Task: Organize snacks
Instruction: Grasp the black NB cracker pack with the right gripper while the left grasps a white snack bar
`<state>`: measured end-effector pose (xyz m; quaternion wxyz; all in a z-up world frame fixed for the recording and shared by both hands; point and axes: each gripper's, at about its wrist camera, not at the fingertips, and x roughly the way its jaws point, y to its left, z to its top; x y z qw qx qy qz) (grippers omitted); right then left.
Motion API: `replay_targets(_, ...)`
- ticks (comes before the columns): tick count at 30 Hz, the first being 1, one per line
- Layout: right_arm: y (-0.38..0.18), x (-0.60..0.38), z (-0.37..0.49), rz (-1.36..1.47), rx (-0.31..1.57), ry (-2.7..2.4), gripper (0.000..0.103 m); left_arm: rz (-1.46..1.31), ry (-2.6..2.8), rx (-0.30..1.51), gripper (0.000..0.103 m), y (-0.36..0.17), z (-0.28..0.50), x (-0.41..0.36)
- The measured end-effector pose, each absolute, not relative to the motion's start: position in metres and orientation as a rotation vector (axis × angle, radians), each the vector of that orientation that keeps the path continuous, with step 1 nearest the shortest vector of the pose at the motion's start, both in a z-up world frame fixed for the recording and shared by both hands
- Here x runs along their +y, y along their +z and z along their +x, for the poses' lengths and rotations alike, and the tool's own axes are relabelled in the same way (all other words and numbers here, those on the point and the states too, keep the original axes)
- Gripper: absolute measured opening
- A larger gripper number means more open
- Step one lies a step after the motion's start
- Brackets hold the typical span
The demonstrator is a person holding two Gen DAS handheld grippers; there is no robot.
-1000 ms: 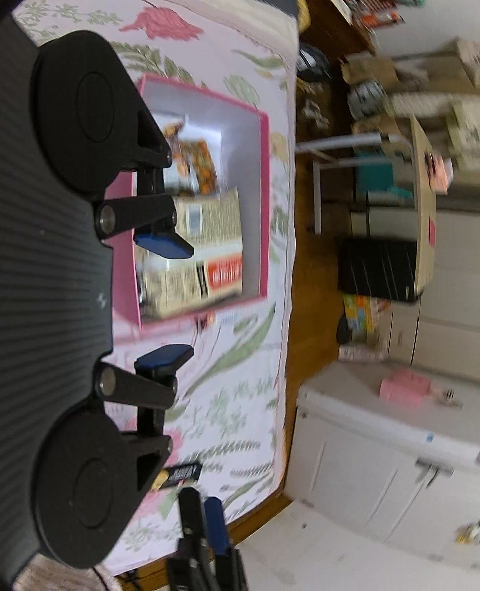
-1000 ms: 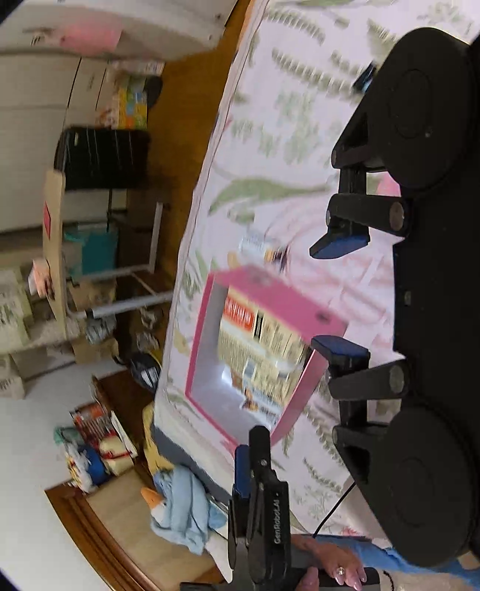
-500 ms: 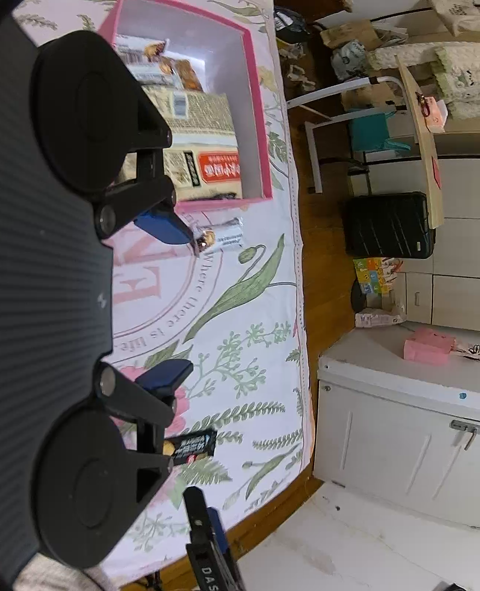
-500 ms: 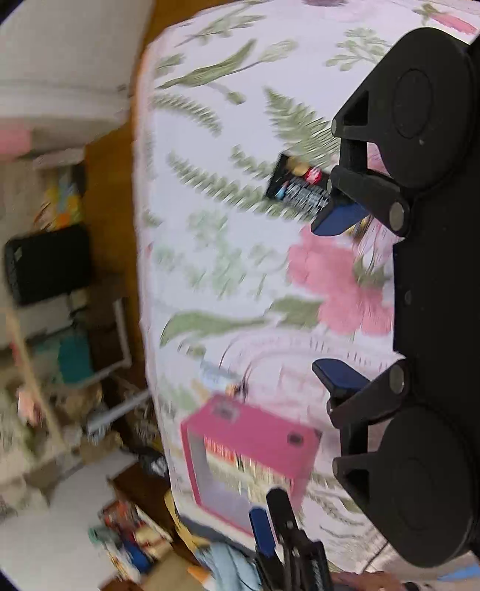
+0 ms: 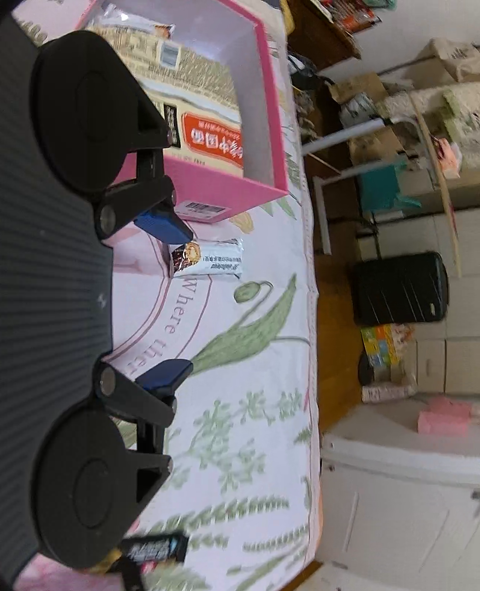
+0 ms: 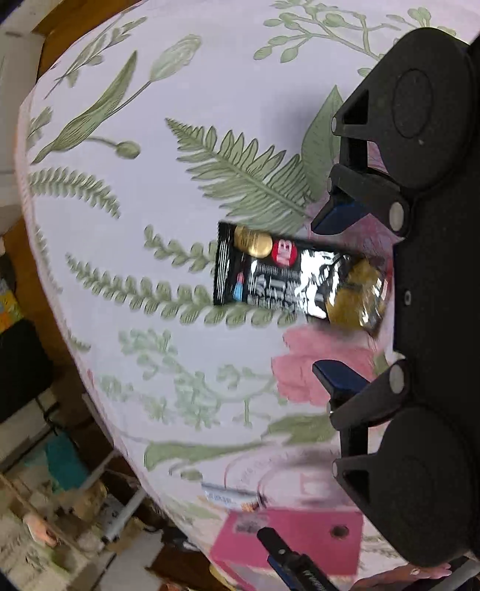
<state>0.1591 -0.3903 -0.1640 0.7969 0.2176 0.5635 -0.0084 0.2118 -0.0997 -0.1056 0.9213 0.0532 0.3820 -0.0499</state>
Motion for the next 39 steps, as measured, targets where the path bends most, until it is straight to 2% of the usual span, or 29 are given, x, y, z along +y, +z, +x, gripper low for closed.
replay_targets(3, -0.178, -0.385, 0.165, 0.448, 1.214, -0.03, 0.079, 0.112, -0.061, 0.793, 0.067, -0.121, 0.227, -0.101)
replay_targets(6, -0.183, -0.374, 0.171, 0.391, 1.185, -0.025, 0.083, 0.129, -0.046, 0.818, 0.067, -0.135, 0.241, -0.104)
replay_targets(8, -0.181, -0.365, 0.172, 0.321, 1.142, -0.035, 0.075, 0.118, -0.032, 0.832, 0.065, -0.141, 0.249, -0.103)
replay_targets(9, -0.181, -0.361, 0.173, 0.281, 1.119, -0.042, 0.064, 0.11, -0.021, 0.836, 0.065, -0.143, 0.253, -0.102)
replay_targets(10, -0.181, -0.354, 0.175, 0.221, 1.105, -0.049, 0.057, 0.104, -0.013, 0.84, 0.064, -0.144, 0.257, -0.101)
replay_targets(16, -0.172, -0.345, 0.196, 0.178, 1.046, -0.041, 0.056, 0.039, 0.003, 0.875, 0.06, -0.152, 0.279, -0.096)
replay_targets(24, -0.173, -0.322, 0.229, 0.279, 0.99, 0.005, 0.056, -0.01, 0.024, 0.905, 0.034, -0.157, 0.293, -0.082)
replay_targets(26, -0.176, -0.314, 0.229, 0.277, 0.997, 0.022, 0.056, -0.018, 0.019, 0.901, 0.019, -0.156, 0.296, -0.078)
replay_targets(28, -0.176, -0.309, 0.227, 0.246, 0.999, 0.037, 0.056, -0.011, 0.024, 0.898, 0.013, -0.156, 0.296, -0.077)
replay_targets(32, -0.172, -0.307, 0.224, 0.249, 0.995, 0.048, 0.056, -0.019, 0.012, 0.902, 0.008, -0.154, 0.296, -0.076)
replay_targets(39, -0.17, -0.31, 0.219, 0.269, 1.0, 0.045, 0.056, -0.1, -0.023, 0.937, 0.005, -0.147, 0.29, -0.066)
